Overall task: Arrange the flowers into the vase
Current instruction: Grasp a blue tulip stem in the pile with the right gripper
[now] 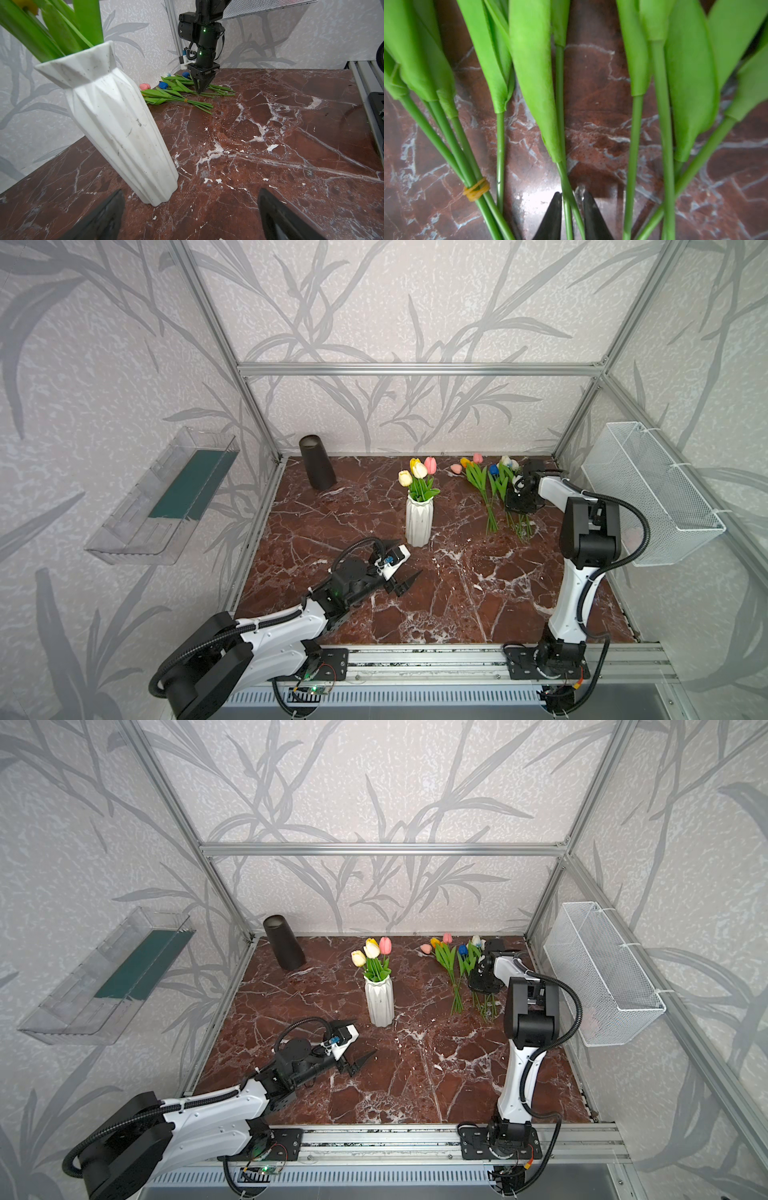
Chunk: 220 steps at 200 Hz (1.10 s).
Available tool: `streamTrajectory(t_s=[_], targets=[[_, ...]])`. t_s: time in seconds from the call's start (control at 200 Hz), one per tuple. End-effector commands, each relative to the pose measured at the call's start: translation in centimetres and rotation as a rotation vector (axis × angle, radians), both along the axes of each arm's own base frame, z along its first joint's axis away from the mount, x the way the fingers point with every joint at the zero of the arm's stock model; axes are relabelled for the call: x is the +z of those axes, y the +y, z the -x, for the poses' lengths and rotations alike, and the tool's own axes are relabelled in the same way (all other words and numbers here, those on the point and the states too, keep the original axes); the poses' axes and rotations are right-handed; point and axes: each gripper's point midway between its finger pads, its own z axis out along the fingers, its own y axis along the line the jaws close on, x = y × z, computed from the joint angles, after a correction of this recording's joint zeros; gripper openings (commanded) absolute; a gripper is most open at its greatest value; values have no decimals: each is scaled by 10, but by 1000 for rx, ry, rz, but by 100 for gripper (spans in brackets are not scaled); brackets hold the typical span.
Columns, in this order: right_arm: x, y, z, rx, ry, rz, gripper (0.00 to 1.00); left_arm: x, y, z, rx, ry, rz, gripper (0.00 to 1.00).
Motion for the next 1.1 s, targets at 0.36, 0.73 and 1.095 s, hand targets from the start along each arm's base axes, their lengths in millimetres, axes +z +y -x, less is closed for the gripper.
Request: streamTrajectory(t_s=[0.36, 0.73, 1.095], targets=[[24, 21, -3, 70, -38, 14, 5, 18, -4, 0, -15, -45, 24, 99], [79, 44, 11, 143, -152, 33, 4, 17, -5, 0, -16, -47, 20, 99], [199, 87, 36, 241, -569, -82, 0, 28, 3, 2, 10, -79, 70, 99]])
